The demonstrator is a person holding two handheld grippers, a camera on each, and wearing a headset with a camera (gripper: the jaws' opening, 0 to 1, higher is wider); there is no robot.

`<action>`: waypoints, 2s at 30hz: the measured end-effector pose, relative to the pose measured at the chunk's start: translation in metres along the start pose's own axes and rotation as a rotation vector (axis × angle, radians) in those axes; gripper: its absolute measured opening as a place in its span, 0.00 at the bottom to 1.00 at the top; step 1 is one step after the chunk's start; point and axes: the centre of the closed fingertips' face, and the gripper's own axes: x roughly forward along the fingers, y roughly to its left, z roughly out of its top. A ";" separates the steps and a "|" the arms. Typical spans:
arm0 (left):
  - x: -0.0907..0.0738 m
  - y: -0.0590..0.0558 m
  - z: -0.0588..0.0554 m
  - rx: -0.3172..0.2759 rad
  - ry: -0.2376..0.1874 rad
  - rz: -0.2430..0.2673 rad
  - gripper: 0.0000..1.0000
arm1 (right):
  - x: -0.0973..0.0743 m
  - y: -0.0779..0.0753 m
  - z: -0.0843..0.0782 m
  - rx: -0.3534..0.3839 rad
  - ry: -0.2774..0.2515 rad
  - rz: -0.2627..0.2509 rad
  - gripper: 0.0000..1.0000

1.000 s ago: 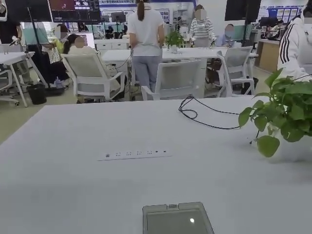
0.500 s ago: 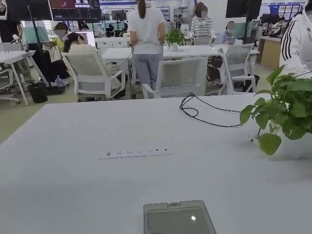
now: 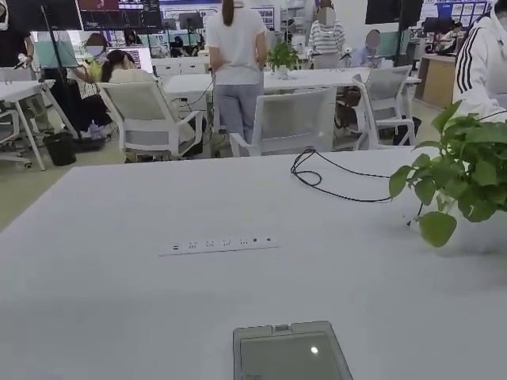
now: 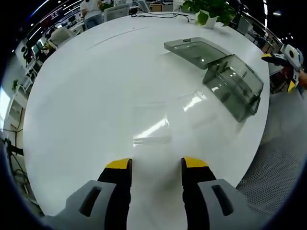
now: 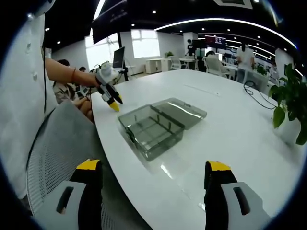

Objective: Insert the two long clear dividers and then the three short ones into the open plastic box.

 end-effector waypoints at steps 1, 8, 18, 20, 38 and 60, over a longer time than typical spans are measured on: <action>0.000 0.001 0.000 0.001 0.007 0.006 0.39 | 0.000 0.000 0.000 0.001 0.000 0.000 0.89; 0.000 0.003 0.000 -0.014 0.039 0.025 0.38 | 0.002 0.000 0.000 0.005 -0.007 0.002 0.89; 0.001 0.004 0.000 -0.022 0.111 0.027 0.37 | 0.002 0.000 -0.002 0.014 -0.010 -0.004 0.88; 0.001 0.004 0.000 -0.020 0.114 0.026 0.36 | 0.002 0.000 -0.002 0.014 -0.010 -0.003 0.88; 0.001 0.005 0.000 -0.021 0.134 0.019 0.32 | 0.005 0.004 0.002 0.009 -0.010 0.003 0.88; -0.014 -0.015 0.009 -0.216 -0.049 -0.118 0.30 | 0.008 0.008 0.011 0.002 -0.009 0.021 0.83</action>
